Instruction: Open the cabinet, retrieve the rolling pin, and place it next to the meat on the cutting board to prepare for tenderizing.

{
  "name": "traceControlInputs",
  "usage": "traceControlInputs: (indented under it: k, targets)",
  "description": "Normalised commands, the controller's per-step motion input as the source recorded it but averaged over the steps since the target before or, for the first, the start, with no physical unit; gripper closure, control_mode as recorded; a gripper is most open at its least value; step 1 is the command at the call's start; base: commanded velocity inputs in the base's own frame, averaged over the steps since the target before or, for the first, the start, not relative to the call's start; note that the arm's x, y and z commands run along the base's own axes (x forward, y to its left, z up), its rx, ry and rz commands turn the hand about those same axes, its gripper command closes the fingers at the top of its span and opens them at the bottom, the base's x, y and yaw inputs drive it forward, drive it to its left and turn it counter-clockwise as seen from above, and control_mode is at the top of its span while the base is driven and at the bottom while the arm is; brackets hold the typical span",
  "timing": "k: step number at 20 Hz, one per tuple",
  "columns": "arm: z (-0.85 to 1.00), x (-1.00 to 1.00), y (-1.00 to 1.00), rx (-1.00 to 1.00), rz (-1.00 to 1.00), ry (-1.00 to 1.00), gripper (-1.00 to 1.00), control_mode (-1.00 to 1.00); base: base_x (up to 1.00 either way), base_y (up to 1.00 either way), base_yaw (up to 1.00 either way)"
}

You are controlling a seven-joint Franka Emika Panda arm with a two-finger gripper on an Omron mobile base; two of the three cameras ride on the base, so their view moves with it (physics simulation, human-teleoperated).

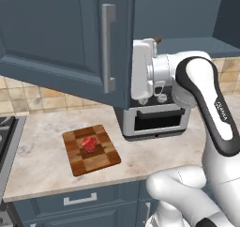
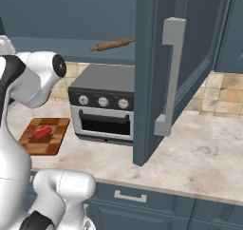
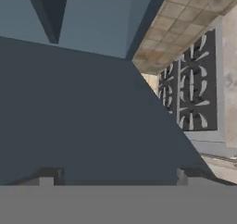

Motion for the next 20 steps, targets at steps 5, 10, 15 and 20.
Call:
traceControlInputs:
  k: [5,10,15,20]
  targets:
    - [-0.01,-0.57,0.91,0.0,0.05,0.0,-1.0,-1.0,0.0,0.0,0.0]
    - [-0.02,-0.54,1.0,0.0,0.04,0.0,-1.0,-1.0,0.0,0.0,0.0]
    - [-0.04,-0.48,1.0,0.0,0.03,0.0,-1.0,-1.0,0.0,0.0,0.0]
    - [-0.05,-0.38,1.0,-0.03,0.03,0.0,-1.0,-1.0,0.0,0.0,0.0]
